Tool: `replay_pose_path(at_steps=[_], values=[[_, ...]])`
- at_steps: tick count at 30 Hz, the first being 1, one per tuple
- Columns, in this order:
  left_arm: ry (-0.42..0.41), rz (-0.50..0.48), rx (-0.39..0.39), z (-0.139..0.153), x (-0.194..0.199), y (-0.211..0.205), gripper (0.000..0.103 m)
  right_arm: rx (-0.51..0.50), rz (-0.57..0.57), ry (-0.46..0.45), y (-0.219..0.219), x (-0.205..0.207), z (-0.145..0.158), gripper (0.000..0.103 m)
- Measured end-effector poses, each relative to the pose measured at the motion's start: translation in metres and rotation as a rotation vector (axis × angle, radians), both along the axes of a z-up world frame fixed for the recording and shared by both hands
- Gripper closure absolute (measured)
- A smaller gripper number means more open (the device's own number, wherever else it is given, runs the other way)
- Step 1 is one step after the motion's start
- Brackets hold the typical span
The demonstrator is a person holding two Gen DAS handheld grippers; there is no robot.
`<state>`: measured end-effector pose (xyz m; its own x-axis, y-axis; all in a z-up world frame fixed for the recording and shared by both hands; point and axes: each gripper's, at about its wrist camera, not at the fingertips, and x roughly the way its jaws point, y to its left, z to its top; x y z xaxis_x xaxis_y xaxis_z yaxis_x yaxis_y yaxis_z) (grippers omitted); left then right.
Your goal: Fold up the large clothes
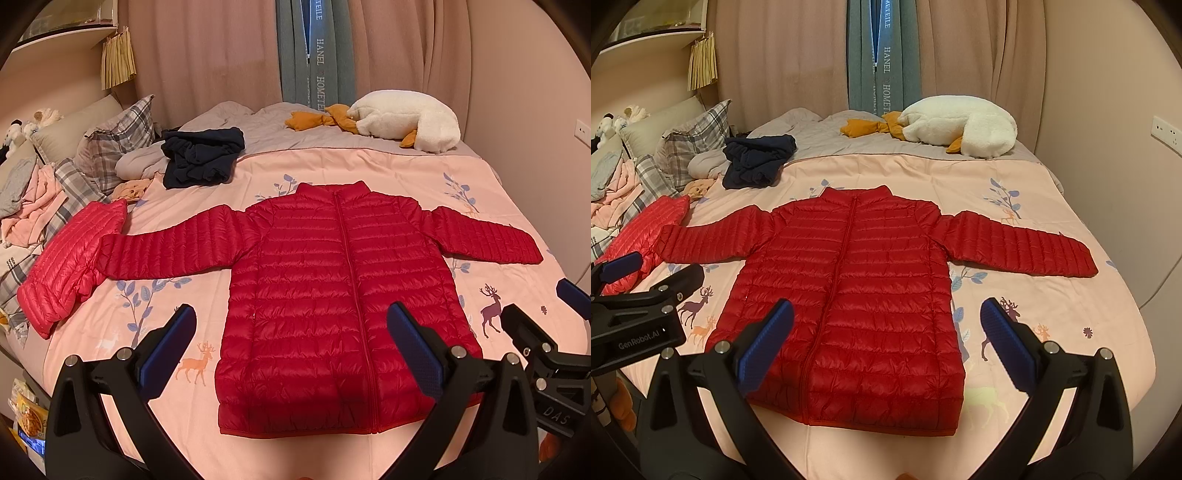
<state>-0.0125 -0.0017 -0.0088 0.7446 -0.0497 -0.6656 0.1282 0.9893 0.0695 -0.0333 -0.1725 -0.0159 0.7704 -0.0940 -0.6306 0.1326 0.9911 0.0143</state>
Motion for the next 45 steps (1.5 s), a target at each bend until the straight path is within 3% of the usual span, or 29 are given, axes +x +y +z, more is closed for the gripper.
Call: replay_pose_path(at_steps=[6,8,9,12,14,17,19,20,24,28,32,38,45], values=[[0.001,0.001,-0.002,0.0,0.0,0.0,0.001,0.0,0.002,-0.003,0.002,0.0,-0.002,0.002],[0.011,-0.003,-0.021,-0.004,0.004,0.002,0.001,0.045,0.032,-0.025,0.002,0.001,-0.006,0.002],[0.029,-0.012,-0.056,-0.008,0.007,0.005,0.001,0.091,0.061,-0.032,0.0,0.003,-0.009,0.002],[0.082,-0.044,-0.18,-0.021,0.02,0.02,0.001,0.394,0.21,-0.054,-0.015,0.012,-0.03,0.002],[0.142,-0.053,-0.31,-0.037,0.032,0.038,0.001,0.504,0.227,-0.068,-0.022,0.016,-0.042,0.002],[0.241,-0.041,-0.521,-0.071,0.052,0.071,0.001,0.578,0.245,-0.135,-0.026,0.019,-0.056,0.002],[0.266,-0.003,-0.65,-0.097,0.065,0.098,0.001,0.585,0.249,-0.173,-0.026,0.02,-0.061,0.002],[0.26,0.027,-0.675,-0.105,0.07,0.108,0.001,0.575,0.243,-0.167,-0.025,0.022,-0.065,0.002],[0.19,0.191,-0.702,-0.131,0.089,0.16,0.001,0.592,0.269,-0.084,-0.023,0.039,-0.079,0.002],[0.203,0.361,-0.796,-0.166,0.119,0.231,0.001,0.646,0.257,-0.061,-0.028,0.052,-0.089,0.002],[0.175,0.488,-0.858,-0.187,0.142,0.296,0.001,0.577,0.271,-0.044,-0.018,0.063,-0.093,0.002],[0.11,0.561,-0.867,-0.207,0.189,0.376,0.001,0.509,0.291,0.006,0.0,0.082,-0.103,0.002],[0.037,0.594,-0.926,-0.217,0.226,0.43,0.001,0.477,0.266,0.046,0.007,0.098,-0.107,0.002]])
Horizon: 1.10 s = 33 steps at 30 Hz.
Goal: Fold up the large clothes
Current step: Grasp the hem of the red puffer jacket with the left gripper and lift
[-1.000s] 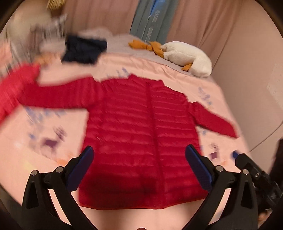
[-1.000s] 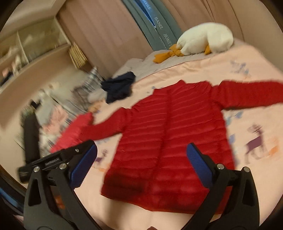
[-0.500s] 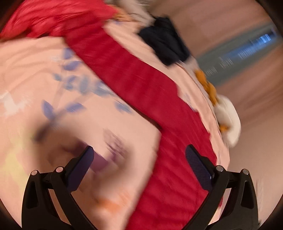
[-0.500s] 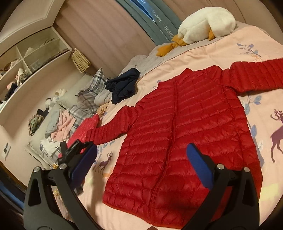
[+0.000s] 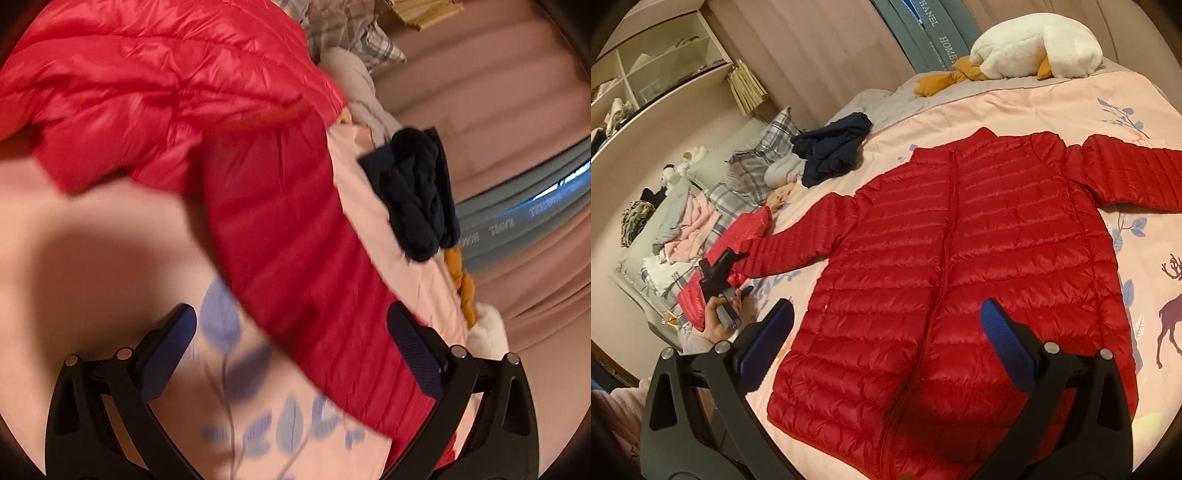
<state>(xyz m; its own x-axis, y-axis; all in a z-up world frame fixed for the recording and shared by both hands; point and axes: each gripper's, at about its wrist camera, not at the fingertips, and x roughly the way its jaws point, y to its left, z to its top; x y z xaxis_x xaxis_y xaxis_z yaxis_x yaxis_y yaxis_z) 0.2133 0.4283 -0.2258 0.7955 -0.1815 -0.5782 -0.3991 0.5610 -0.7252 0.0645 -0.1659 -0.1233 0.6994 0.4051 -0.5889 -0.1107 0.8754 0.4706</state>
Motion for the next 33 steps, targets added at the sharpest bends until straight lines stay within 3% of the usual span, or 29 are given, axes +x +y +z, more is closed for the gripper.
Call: replay_pose_path(at_steps=[7,9,10,11,16,19,24,28,33], values=[[0.003,0.045,0.049,0.002,0.026,0.016,0.004,-0.046,0.015,0.038,0.014,0.014,-0.008,0.002],[0.037,0.057,0.063,0.001,0.035,0.017,0.029,-0.065,0.024,0.042,0.018,0.016,-0.011,0.002],[0.051,0.052,0.051,-0.001,0.039,0.02,0.054,-0.07,0.026,0.044,0.02,0.017,-0.011,0.002],[0.078,0.051,0.04,-0.004,0.043,0.022,0.068,-0.072,0.031,0.045,0.021,0.017,-0.012,0.002],[0.091,0.035,0.074,0.002,0.04,0.018,0.094,-0.067,0.036,0.049,0.022,0.016,-0.014,0.002],[0.049,0.012,0.11,0.028,0.037,0.006,0.097,-0.059,0.027,0.052,0.02,0.015,-0.013,0.002],[-0.092,-0.102,0.253,0.114,0.029,-0.045,0.097,-0.03,0.008,0.066,0.012,0.01,-0.013,0.002],[-0.234,-0.267,0.406,0.192,0.013,-0.127,0.097,-0.003,0.004,0.082,0.004,0.005,-0.013,0.002],[-0.321,-0.472,0.477,0.231,-0.003,-0.227,0.097,0.012,-0.013,0.079,-0.008,0.004,-0.011,0.002]])
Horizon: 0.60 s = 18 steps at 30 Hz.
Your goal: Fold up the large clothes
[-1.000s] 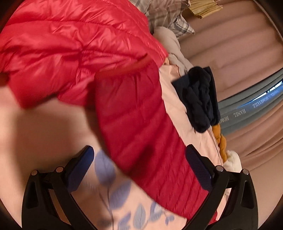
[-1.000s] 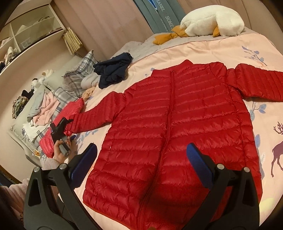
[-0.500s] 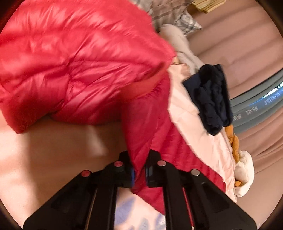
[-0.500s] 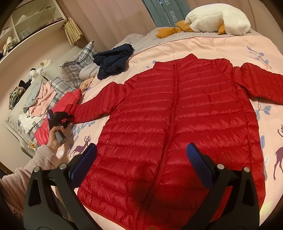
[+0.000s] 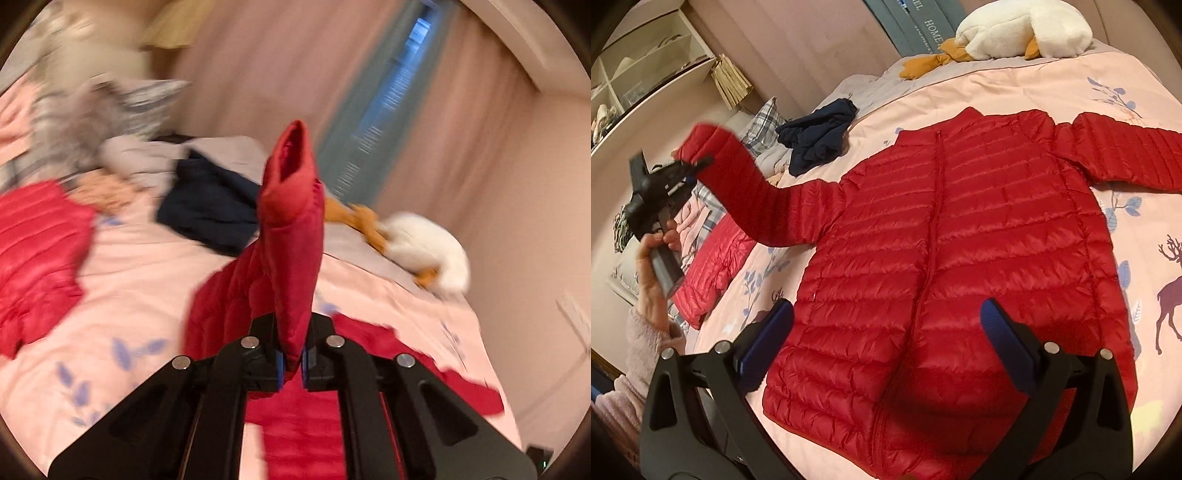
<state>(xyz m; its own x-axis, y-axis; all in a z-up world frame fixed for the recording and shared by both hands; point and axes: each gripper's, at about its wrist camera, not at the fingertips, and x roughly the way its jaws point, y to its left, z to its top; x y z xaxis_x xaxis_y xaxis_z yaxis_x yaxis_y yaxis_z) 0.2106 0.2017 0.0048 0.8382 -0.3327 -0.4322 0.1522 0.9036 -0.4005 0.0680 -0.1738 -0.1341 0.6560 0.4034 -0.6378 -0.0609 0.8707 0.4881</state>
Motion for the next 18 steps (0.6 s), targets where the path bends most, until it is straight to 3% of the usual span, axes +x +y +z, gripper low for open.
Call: replay_pose_path(at_steps=[3,6,12,13,14,15,16,18], values=[[0.022,-0.114,0.05,-0.004,-0.006,-0.06,0.097,0.036,-0.011,-0.003,-0.011,0.002,-0.001,0.002],[0.089,-0.197,0.096,-0.028,-0.005,-0.118,0.097,0.095,-0.047,-0.001,-0.031,0.003,-0.006,0.002],[0.275,-0.268,0.217,-0.103,0.015,-0.195,0.09,0.216,-0.101,0.052,-0.07,0.015,-0.025,0.002],[0.312,-0.284,0.228,-0.117,0.019,-0.204,0.074,0.219,-0.108,0.06,-0.074,0.018,-0.027,0.002],[0.343,-0.286,0.24,-0.126,0.021,-0.21,0.041,0.23,-0.109,0.068,-0.078,0.022,-0.03,0.002],[0.374,-0.289,0.248,-0.134,0.028,-0.214,0.026,0.253,-0.103,0.075,-0.083,0.029,-0.032,0.002],[0.397,-0.291,0.244,-0.142,0.03,-0.214,0.018,0.274,-0.104,0.081,-0.086,0.035,-0.034,0.002],[0.407,-0.305,0.23,-0.146,0.024,-0.215,0.018,0.319,-0.093,0.082,-0.092,0.049,-0.037,0.002]])
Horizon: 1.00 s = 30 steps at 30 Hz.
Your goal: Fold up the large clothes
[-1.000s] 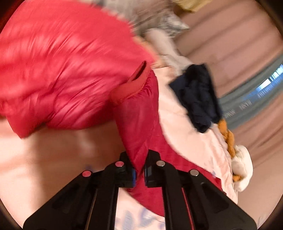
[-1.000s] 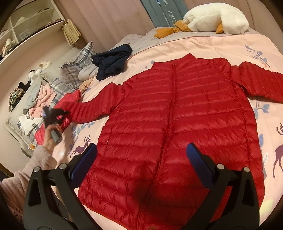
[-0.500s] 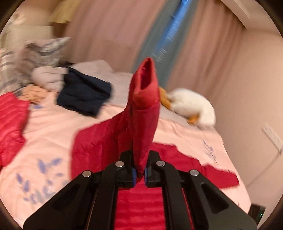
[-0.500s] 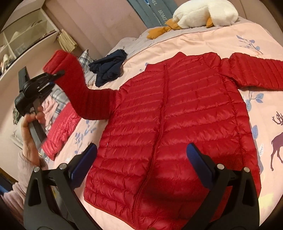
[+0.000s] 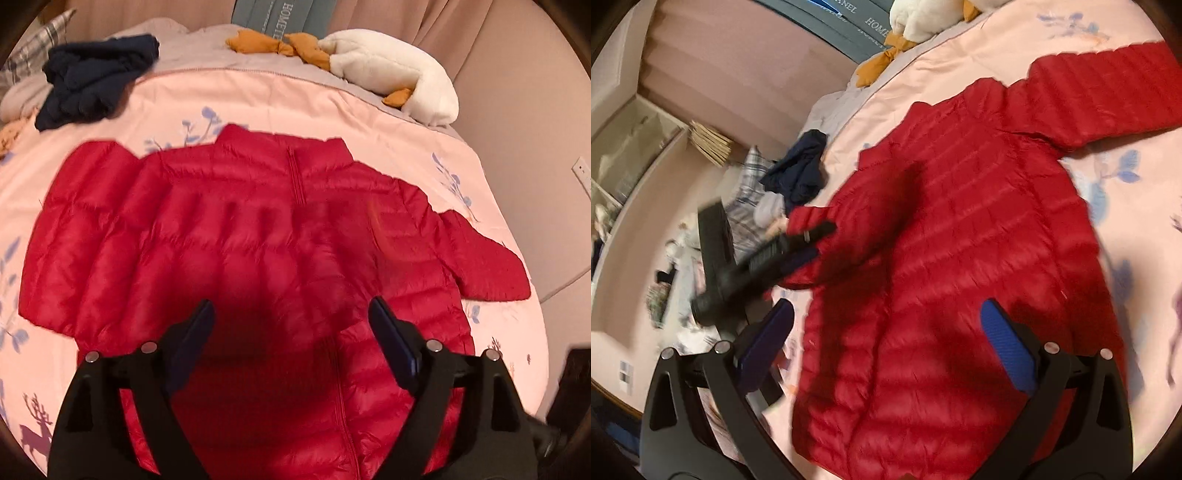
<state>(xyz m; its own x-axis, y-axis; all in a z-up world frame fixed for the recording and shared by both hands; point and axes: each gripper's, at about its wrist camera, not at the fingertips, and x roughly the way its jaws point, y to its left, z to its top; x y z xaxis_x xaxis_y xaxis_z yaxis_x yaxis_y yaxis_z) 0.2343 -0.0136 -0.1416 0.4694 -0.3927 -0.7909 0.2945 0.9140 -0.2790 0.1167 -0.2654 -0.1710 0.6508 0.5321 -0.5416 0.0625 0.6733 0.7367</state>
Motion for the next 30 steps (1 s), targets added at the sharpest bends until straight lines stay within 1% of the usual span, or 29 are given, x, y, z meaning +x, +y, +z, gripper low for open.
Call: replay_pose_path(at_steps=[1,3,4,5,6,7,8,9,10,12,13,14,15,16,17,18,19,20,21,23,24,25,27,28,30], values=[[0.002,-0.005,-0.012,0.002,-0.005,0.005,0.018,0.018,-0.005,-0.002,-0.002,0.009,-0.001,0.002],[-0.018,-0.01,-0.057,0.012,-0.019,0.02,0.017,0.034,-0.002,-0.008,-0.004,0.028,-0.002,0.002],[-0.046,0.0,-0.093,0.017,-0.031,0.039,0.014,0.03,-0.004,-0.006,-0.003,0.042,-0.002,0.002],[-0.059,0.016,-0.106,0.02,-0.039,0.05,0.009,0.022,-0.002,-0.002,-0.002,0.053,-0.003,0.002],[-0.075,0.039,-0.119,0.022,-0.049,0.068,0.009,0.008,0.001,0.002,0.0,0.063,-0.004,0.002],[-0.083,0.057,-0.12,0.021,-0.056,0.082,0.009,-0.031,-0.006,0.013,0.003,0.075,-0.005,0.002],[-0.088,0.086,-0.103,0.019,-0.065,0.1,0.009,-0.074,-0.016,0.024,0.006,0.087,-0.006,0.002],[-0.093,0.103,-0.089,0.019,-0.071,0.108,0.009,-0.115,-0.014,0.029,0.009,0.098,-0.006,0.002],[-0.095,0.137,-0.069,0.016,-0.079,0.126,0.009,-0.176,-0.018,0.033,0.016,0.109,-0.006,0.002],[-0.071,0.189,-0.082,0.007,-0.091,0.159,0.009,-0.294,-0.018,0.046,0.029,0.131,-0.007,0.012],[-0.059,0.21,-0.096,0.005,-0.094,0.17,0.009,-0.324,-0.008,0.051,0.034,0.139,-0.01,0.025],[-0.045,0.235,-0.117,0.001,-0.097,0.182,0.009,-0.379,0.0,0.068,0.041,0.149,-0.014,0.033],[-0.026,0.259,-0.146,-0.003,-0.098,0.194,0.009,-0.44,0.007,0.094,0.049,0.158,-0.02,0.039],[-0.002,0.281,-0.184,-0.009,-0.098,0.204,0.009,-0.49,0.023,0.12,0.054,0.165,-0.027,0.059],[0.019,0.298,-0.224,-0.013,-0.097,0.212,0.009,-0.532,0.033,0.139,0.058,0.168,-0.032,0.069],[0.037,0.311,-0.267,-0.017,-0.094,0.216,0.009,-0.554,0.045,0.141,0.062,0.171,-0.034,0.077],[0.046,0.315,-0.301,-0.019,-0.091,0.218,0.009,-0.572,0.061,0.126,0.066,0.171,-0.031,0.088],[0.046,0.316,-0.314,-0.02,-0.089,0.219,0.009,-0.603,0.059,0.111,0.069,0.17,-0.023,0.089],[0.045,0.311,-0.325,-0.02,-0.085,0.216,0.009,-0.615,0.056,0.077,0.07,0.167,-0.011,0.09],[0.04,0.302,-0.326,-0.02,-0.082,0.212,0.009,-0.59,0.013,0.013,0.059,0.158,0.012,0.09],[0.033,0.293,-0.324,-0.018,-0.077,0.206,0.009,-0.579,-0.013,-0.002,0.05,0.152,0.021,0.09],[0.029,0.285,-0.321,-0.017,-0.074,0.202,0.009,-0.582,-0.024,-0.002,0.044,0.15,0.023,0.09],[0.023,0.271,-0.31,-0.016,-0.068,0.194,0.009,-0.627,-0.056,0.032,0.03,0.145,0.019,0.09],[0.019,0.263,-0.297,-0.016,-0.064,0.188,0.009,-0.639,-0.047,0.068,0.023,0.144,0.009,0.089],[0.016,0.251,-0.266,-0.015,-0.053,0.176,0.009,-0.65,-0.019,0.128,0.017,0.145,-0.012,0.085]])
